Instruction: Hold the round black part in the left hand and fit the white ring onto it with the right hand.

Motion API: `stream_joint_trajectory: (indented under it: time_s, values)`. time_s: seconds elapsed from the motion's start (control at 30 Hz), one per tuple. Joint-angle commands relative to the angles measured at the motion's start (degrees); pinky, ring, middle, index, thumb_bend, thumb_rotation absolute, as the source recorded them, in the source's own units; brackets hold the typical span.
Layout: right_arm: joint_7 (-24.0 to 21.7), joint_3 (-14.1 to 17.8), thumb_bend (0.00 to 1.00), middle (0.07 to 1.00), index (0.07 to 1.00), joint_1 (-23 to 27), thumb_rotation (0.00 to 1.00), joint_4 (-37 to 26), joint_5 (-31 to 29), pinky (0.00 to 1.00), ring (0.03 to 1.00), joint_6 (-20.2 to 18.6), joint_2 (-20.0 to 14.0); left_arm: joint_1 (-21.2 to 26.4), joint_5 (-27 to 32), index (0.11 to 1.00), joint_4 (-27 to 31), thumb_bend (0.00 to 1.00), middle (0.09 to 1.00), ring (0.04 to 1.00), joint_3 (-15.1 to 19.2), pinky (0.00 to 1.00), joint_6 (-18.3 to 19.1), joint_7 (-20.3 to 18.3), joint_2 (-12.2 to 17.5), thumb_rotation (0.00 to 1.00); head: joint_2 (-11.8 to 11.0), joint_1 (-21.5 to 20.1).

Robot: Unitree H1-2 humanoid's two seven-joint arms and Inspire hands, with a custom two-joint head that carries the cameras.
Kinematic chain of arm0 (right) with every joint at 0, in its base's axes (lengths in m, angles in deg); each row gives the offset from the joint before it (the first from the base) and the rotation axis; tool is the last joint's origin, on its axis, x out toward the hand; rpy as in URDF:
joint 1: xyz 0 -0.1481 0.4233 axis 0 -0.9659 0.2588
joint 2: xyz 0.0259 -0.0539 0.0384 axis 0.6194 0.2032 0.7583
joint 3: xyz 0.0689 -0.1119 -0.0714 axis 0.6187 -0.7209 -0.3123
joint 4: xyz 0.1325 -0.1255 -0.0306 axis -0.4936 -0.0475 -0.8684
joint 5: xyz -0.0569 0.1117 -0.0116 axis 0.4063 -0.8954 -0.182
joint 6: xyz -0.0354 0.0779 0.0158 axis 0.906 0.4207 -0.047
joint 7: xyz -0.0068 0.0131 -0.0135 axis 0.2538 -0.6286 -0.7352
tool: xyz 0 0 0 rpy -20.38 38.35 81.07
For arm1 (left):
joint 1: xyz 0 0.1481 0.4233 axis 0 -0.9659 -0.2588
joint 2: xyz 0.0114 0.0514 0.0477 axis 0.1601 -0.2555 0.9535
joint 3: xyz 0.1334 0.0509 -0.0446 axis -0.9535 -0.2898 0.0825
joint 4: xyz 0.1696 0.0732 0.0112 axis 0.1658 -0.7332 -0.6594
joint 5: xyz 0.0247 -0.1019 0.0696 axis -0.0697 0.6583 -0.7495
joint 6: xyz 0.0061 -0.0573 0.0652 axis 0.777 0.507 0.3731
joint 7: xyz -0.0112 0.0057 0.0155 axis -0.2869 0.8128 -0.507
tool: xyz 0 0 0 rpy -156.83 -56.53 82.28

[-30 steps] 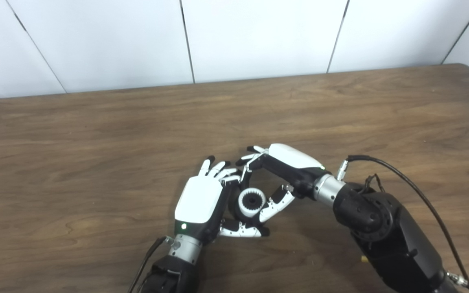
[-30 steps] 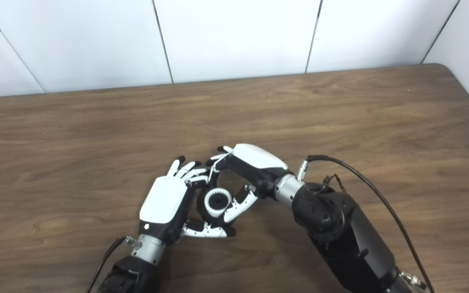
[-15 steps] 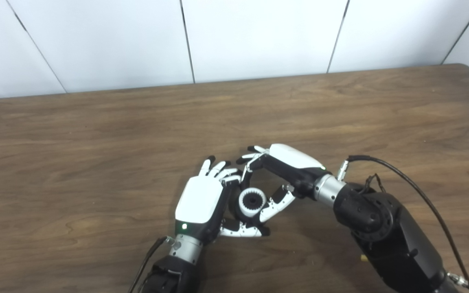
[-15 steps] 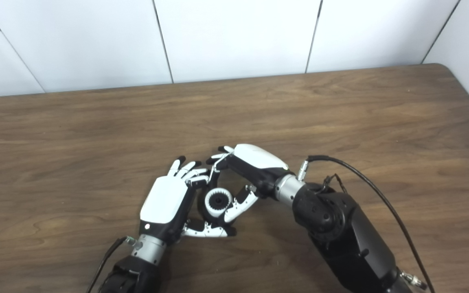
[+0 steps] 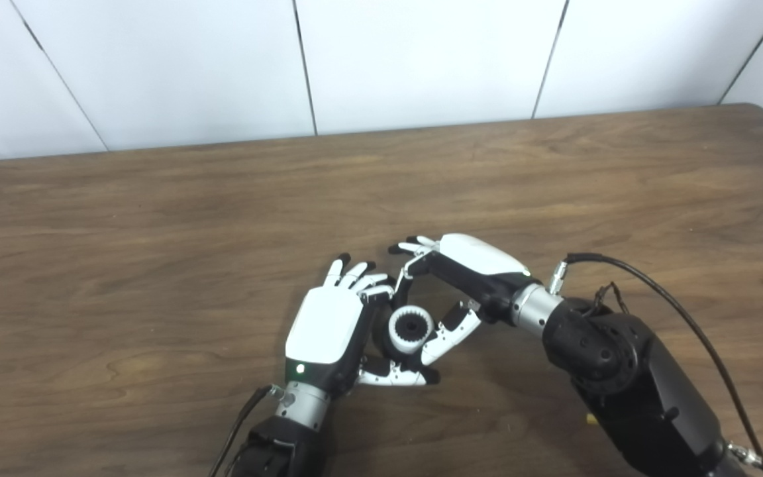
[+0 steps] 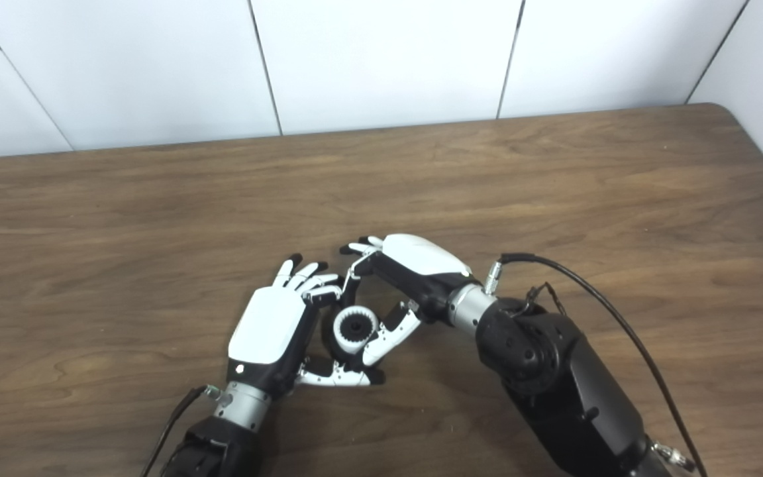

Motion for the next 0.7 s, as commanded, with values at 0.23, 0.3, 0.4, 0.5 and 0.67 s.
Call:
stream_joint_trajectory:
  time_s: [0.23,0.3,0.4,0.5,0.67]
  values:
    - [0.49,3.08,1.0,0.939,0.671,2.26,0.26,-3.26,-0.76,1.0,1.0,-0.06,-0.86,0.39,-0.37,0.485,-0.83,0.52,0.784,0.895,-0.17,1.0,-0.2,-0.26,0.22,0.05,-0.02,0.04]
    - [0.62,3.94,1.0,0.938,0.673,2.37,0.26,-3.57,-1.25,1.0,1.0,0.0,-1.15,0.43,-0.36,0.485,-0.91,0.52,0.783,0.894,-0.12,1.0,-0.27,-0.19,0.31,0.05,-0.08,0.05]
    - [0.83,5.17,1.0,0.936,0.677,2.6,0.26,-4.11,-2.03,1.0,1.0,0.27,-1.77,0.48,-0.27,0.484,-1.0,0.52,0.782,0.891,0.02,1.0,-0.44,-0.06,0.47,0.05,-0.12,0.08]
    - [0.25,6.12,1.0,0.936,0.684,2.99,0.27,-5.2,-2.26,1.0,1.0,-0.34,-2.43,0.56,-0.08,0.484,-1.24,0.52,0.781,0.889,0.24,1.0,-0.61,0.09,0.64,0.05,-0.19,-0.02]
    - [-1.12,7.14,1.0,0.925,0.69,3.76,0.26,-6.48,-2.3,1.0,1.0,-1.75,-3.74,0.65,0.06,0.484,-1.47,0.52,0.78,0.891,0.56,1.0,-0.54,-0.08,0.79,0.05,-0.4,-0.12]
